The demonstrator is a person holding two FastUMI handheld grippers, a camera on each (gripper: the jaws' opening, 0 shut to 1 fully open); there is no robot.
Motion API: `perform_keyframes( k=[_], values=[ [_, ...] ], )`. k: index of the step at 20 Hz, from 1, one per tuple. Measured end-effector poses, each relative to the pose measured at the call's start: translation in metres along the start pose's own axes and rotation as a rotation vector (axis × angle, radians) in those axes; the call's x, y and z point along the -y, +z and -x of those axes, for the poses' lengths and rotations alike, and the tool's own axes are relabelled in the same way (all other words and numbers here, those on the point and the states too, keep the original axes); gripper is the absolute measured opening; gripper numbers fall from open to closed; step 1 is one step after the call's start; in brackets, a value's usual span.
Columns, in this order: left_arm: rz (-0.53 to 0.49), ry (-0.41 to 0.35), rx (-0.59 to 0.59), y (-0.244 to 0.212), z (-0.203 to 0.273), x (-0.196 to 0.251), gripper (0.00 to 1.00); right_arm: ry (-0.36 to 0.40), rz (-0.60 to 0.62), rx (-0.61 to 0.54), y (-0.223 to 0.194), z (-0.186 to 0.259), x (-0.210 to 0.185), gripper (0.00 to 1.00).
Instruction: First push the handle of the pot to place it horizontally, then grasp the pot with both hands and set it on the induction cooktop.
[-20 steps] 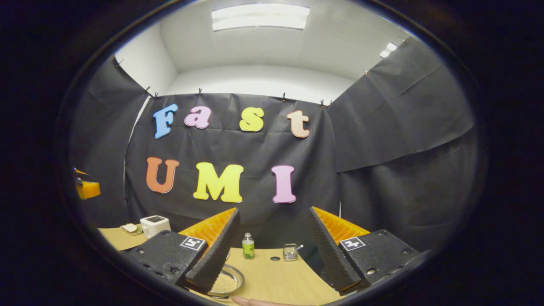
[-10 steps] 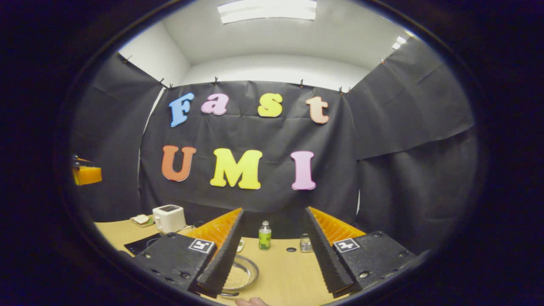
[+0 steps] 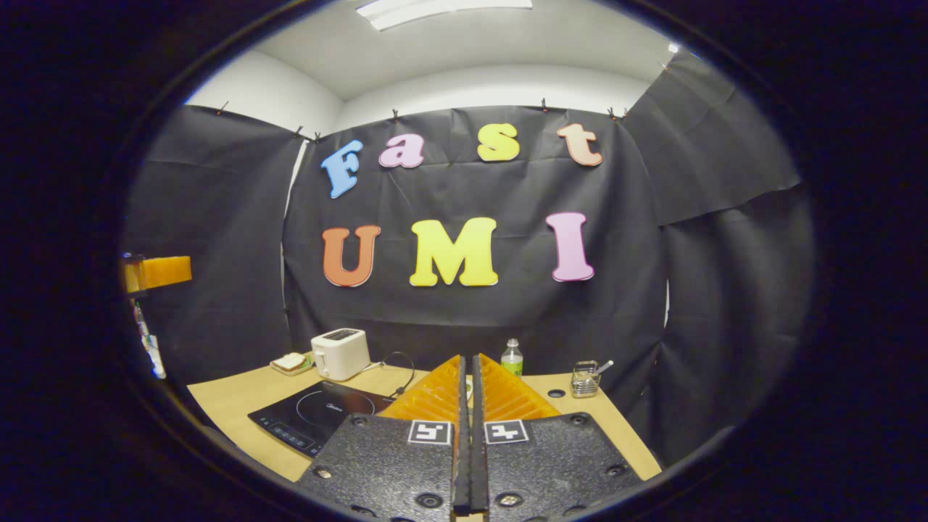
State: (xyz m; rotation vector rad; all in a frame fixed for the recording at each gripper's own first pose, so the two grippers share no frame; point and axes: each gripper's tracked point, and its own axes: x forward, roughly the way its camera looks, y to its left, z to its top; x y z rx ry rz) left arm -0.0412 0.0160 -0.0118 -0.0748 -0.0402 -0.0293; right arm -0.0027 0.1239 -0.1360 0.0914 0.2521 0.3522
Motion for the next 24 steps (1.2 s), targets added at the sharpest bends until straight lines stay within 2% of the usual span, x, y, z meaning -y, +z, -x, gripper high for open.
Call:
perform_keyframes(
  k=[5, 7, 8, 11, 14, 16, 17, 18, 19, 24],
  values=[
    [0.003, 0.019, 0.004, -0.011, 0.006, -0.007, 0.96, 0.053, 0.004, -0.085, -0.043, -0.005, -0.027, 0.04],
    [0.002, 0.05, -0.001, -0.019, 0.01, -0.015, 0.96, 0.075, 0.017, -0.116, -0.062, -0.008, -0.038, 0.01],
    [0.002, 0.065, -0.001, -0.023, 0.01, -0.019, 0.96, 0.094, 0.003, -0.143, -0.074, -0.01, -0.044, 0.04],
    [-0.004, 0.093, -0.011, -0.035, 0.016, -0.026, 0.96, 0.136, -0.038, -0.245, -0.118, -0.013, -0.061, 0.01],
    [-0.018, 0.143, -0.019, -0.046, 0.029, -0.038, 0.96, 0.162, -0.014, -0.311, -0.159, -0.016, -0.073, 0.01],
    [-0.024, 0.144, -0.004, -0.046, 0.039, -0.035, 0.96, 0.176, -0.023, -0.37, -0.189, -0.013, -0.08, 0.04],
    [-0.025, 0.14, 0.002, -0.047, 0.044, -0.034, 0.95, 0.187, -0.031, -0.395, -0.202, -0.011, -0.085, 0.01],
    [-0.026, 0.138, 0.009, -0.047, 0.047, -0.033, 0.95, 0.193, -0.031, -0.415, -0.212, -0.01, -0.088, 0.04],
    [-0.026, 0.137, 0.011, -0.047, 0.049, -0.033, 0.95, 0.196, -0.03, -0.427, -0.219, -0.008, -0.089, 0.01],
    [-0.053, 0.153, 0.022, -0.045, 0.046, -0.03, 0.95, 0.198, -0.049, -0.44, -0.239, -0.006, -0.086, 0.04]
  ],
)
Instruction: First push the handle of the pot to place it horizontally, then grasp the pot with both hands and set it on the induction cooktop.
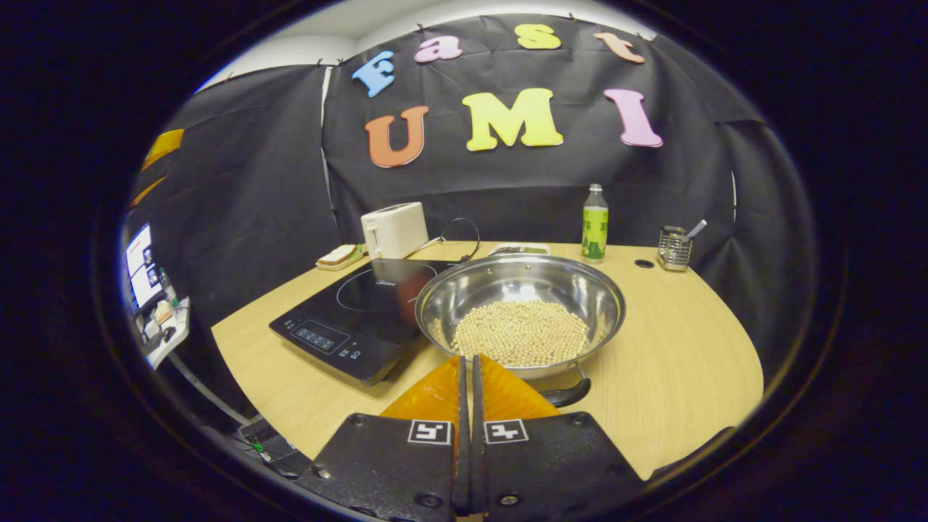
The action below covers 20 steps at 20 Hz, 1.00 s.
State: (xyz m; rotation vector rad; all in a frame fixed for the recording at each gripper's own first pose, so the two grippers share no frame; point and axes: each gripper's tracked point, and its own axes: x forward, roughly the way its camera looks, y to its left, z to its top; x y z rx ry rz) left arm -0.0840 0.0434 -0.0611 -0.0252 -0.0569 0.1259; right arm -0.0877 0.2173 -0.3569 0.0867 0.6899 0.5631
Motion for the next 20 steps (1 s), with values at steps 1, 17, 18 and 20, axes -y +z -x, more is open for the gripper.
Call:
perform_keyframes(
  k=[1, 17, 18, 20],
  values=[
    [0.001, 0.009, 0.001, 0.001, -0.001, 0.001, 0.95, -0.003, -0.001, -0.005, -0.004, -0.002, 0.003, 0.04],
    [0.003, 0.04, -0.031, -0.007, -0.024, 0.037, 0.95, -0.005, -0.018, -0.076, -0.035, -0.01, 0.037, 0.04],
    [0.009, 0.038, -0.035, -0.008, -0.024, 0.039, 0.95, -0.011, -0.02, -0.079, -0.035, -0.01, 0.041, 0.04],
    [0.009, 0.032, -0.039, -0.008, -0.024, 0.043, 0.95, -0.023, -0.032, -0.081, -0.032, -0.011, 0.049, 0.04]
  ],
)
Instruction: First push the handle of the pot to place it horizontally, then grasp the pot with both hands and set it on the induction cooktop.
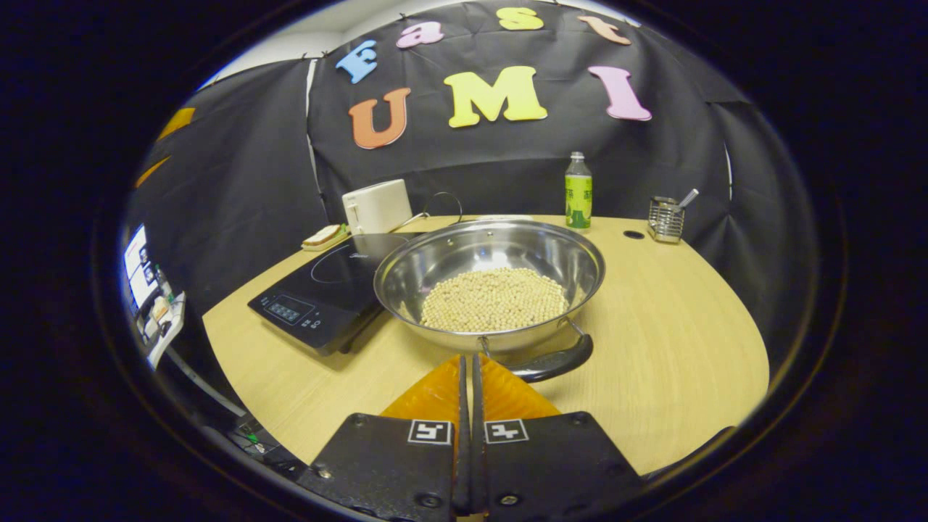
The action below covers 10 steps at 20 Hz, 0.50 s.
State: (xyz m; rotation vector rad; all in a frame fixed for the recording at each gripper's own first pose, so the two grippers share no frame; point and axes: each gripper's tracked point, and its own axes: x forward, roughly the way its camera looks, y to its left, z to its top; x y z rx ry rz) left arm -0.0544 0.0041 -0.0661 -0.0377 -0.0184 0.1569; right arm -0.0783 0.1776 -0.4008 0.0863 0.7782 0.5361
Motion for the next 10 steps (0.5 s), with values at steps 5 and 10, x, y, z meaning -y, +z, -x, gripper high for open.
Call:
perform_keyframes(
  k=[5, 10],
  values=[
    [-0.039, 0.032, 0.036, 0.011, 0.0, -0.003, 0.95, -0.057, -0.019, 0.01, 0.005, 0.001, 0.024, 0.04],
    [-0.026, 0.023, 0.039, 0.013, 0.003, 0.003, 0.96, -0.087, -0.051, 0.012, 0.009, 0.001, 0.044, 0.04]
  ],
)
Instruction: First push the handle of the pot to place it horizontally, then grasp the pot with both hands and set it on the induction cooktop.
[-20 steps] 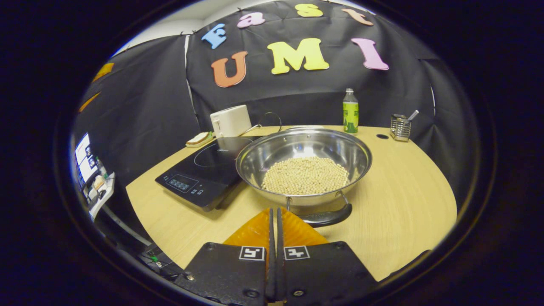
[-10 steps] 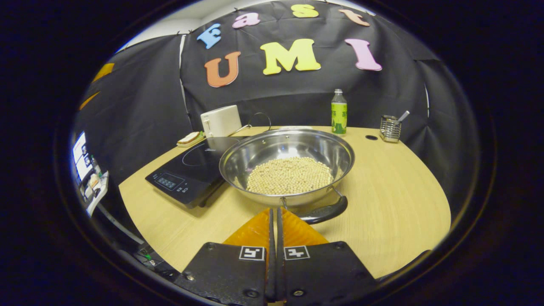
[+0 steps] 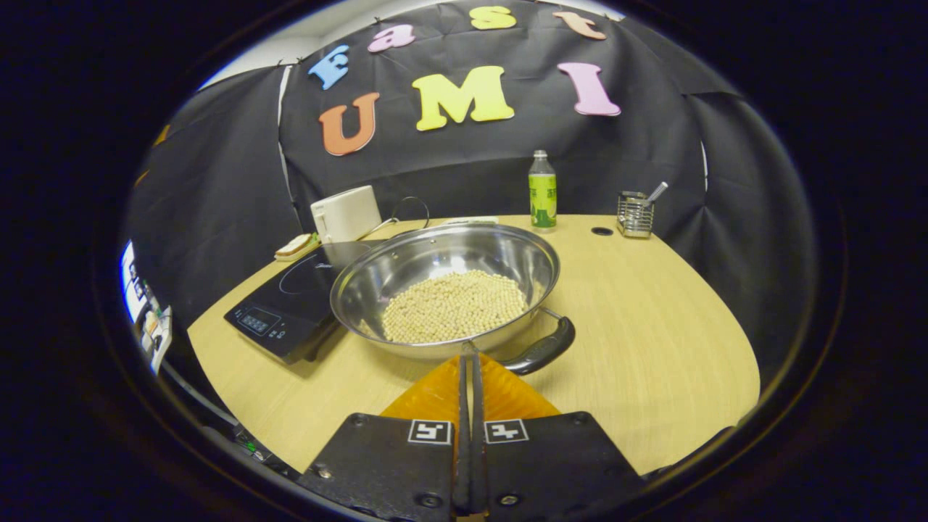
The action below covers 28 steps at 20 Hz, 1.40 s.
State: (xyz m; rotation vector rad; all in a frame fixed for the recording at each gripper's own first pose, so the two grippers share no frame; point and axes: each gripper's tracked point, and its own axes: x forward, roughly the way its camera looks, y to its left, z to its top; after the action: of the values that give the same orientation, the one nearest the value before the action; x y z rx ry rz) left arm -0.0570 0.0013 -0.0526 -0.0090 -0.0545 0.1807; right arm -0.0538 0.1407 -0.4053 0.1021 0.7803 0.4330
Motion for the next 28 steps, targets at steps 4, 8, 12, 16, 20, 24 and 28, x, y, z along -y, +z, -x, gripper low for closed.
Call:
perform_keyframes(
  k=[4, 8, 12, 16, 20, 24, 28],
  values=[
    [0.027, 0.022, 0.003, 0.001, -0.003, -0.003, 0.96, -0.032, 0.002, 0.008, 0.009, -0.002, 0.016, 0.04],
    [0.046, -0.006, 0.009, 0.001, -0.004, 0.004, 0.96, -0.063, 0.009, 0.011, 0.015, -0.008, 0.03, 0.04],
    [0.025, -0.013, 0.0, -0.004, -0.015, 0.008, 0.96, -0.079, 0.002, 0.007, 0.021, -0.017, 0.043, 0.04],
    [0.056, -0.013, -0.003, -0.005, -0.031, 0.015, 0.96, -0.087, -0.024, -0.008, 0.031, -0.03, 0.059, 0.04],
    [0.089, -0.045, -0.027, -0.011, -0.052, 0.027, 0.96, -0.108, -0.034, -0.014, 0.04, -0.039, 0.075, 0.04],
    [0.053, -0.06, -0.06, -0.018, -0.074, 0.036, 0.95, -0.129, -0.059, -0.013, 0.048, -0.049, 0.085, 0.04],
    [0.067, -0.103, -0.1, -0.029, -0.095, 0.052, 0.95, -0.144, -0.081, -0.024, 0.053, -0.059, 0.095, 0.04]
  ],
)
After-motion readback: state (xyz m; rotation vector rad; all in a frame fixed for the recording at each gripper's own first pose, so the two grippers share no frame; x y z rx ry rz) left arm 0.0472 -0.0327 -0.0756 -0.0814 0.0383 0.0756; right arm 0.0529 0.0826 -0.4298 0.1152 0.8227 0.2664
